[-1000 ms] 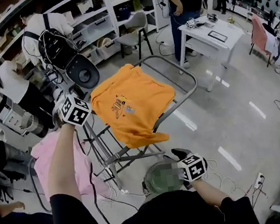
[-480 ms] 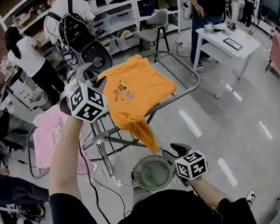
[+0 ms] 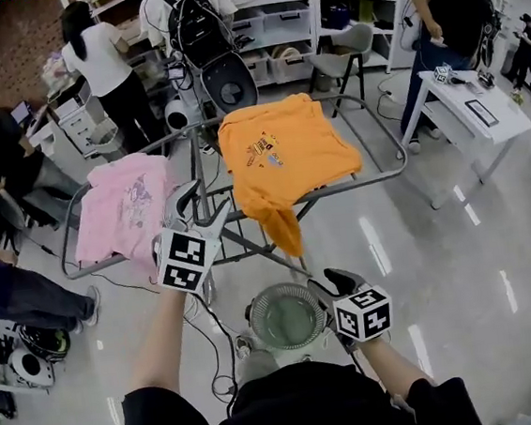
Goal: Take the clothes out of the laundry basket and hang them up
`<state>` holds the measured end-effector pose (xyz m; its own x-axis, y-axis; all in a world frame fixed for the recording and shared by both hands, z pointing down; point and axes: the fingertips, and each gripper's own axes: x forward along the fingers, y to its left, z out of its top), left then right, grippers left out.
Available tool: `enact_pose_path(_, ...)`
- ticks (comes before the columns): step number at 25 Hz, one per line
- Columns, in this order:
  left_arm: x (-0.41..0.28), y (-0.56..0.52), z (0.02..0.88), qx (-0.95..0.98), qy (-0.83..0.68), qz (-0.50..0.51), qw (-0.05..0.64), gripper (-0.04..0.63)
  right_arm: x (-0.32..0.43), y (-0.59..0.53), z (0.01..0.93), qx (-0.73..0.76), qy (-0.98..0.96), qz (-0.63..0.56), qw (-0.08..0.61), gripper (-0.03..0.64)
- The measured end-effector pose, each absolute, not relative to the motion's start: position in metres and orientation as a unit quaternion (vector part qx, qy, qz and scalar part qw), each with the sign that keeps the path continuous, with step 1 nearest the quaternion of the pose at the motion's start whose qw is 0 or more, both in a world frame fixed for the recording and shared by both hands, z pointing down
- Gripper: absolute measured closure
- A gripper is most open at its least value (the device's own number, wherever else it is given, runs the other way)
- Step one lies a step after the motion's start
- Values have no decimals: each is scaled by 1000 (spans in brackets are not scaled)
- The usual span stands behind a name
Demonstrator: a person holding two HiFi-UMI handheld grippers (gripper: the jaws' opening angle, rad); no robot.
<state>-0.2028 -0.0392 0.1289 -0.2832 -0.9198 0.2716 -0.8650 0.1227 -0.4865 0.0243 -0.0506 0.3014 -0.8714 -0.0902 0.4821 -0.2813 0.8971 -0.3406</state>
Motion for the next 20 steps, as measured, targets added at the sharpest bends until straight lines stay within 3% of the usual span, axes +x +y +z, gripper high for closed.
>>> enact_pose_path(14, -179, 112, 181, -547, 820, -171, -21, 360, -29, -18, 258, 82, -968, 143, 190, 443)
enact_pose_path(20, -179, 158, 201, -548, 822, -142, -61, 394, -47, 15, 250, 83, -970, 128, 189, 490)
